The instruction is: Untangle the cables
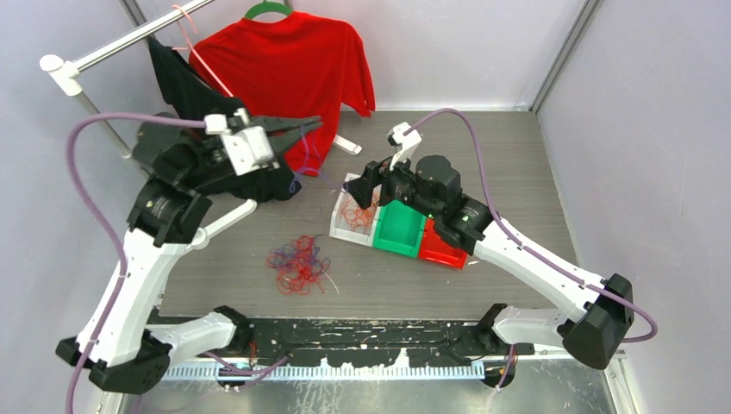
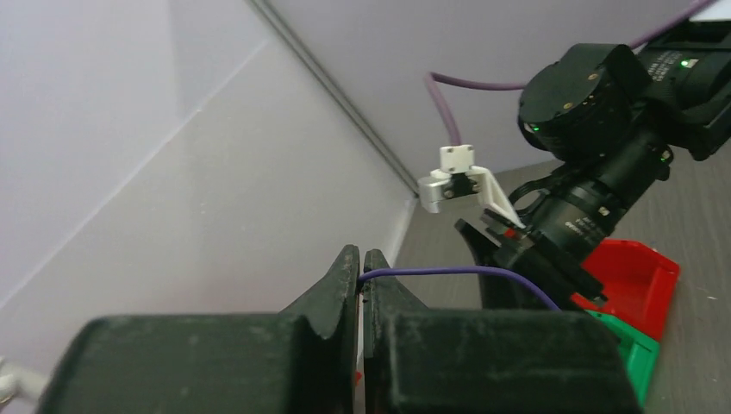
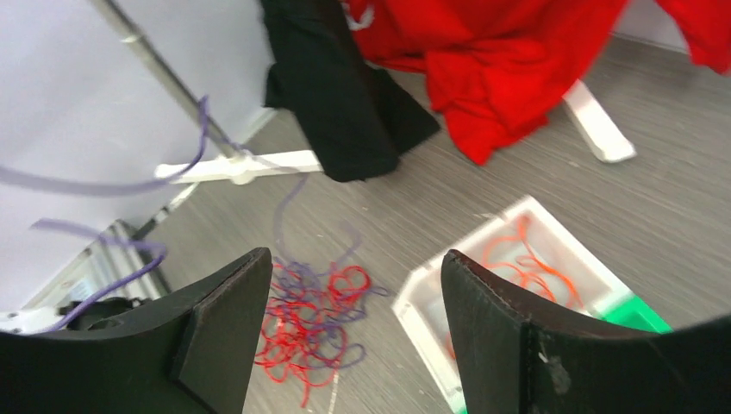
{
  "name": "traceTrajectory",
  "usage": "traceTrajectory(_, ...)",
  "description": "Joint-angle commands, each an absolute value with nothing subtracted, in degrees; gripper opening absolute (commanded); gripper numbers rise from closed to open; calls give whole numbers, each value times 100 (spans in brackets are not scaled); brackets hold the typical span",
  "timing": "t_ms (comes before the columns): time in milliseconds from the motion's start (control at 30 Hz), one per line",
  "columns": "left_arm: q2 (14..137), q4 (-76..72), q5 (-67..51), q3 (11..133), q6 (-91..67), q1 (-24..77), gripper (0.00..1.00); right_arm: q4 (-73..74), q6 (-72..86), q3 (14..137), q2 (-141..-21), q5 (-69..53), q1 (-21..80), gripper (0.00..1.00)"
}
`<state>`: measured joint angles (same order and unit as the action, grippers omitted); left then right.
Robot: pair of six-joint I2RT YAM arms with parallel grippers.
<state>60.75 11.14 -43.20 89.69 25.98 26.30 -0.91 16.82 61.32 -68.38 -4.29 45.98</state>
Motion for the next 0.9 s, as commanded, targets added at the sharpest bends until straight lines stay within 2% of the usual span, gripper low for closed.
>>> traceTrajectory(0,6400,1381,-3795,9228,2909,3341,0,81,1700,6019,-6499,317,4413,76)
traceTrajectory(200,6954,1708,-3485,9778,3484,4127,0,822,1666,6014,-6251,2160,4139,74)
traceTrajectory(300,7219,1825,-3404,10045,3751,4458,0,1162,1912,5900,-6119,2701,3734,73)
traceTrajectory(567,8323,1834,-3331,10731,4182,5205,0,1649,2365,5624,-5654,3265,2518,73)
traceTrajectory(867,9367,856,-3192,11168,4103,5538,0,1674,2868,5423,-5515,2949,1190,73)
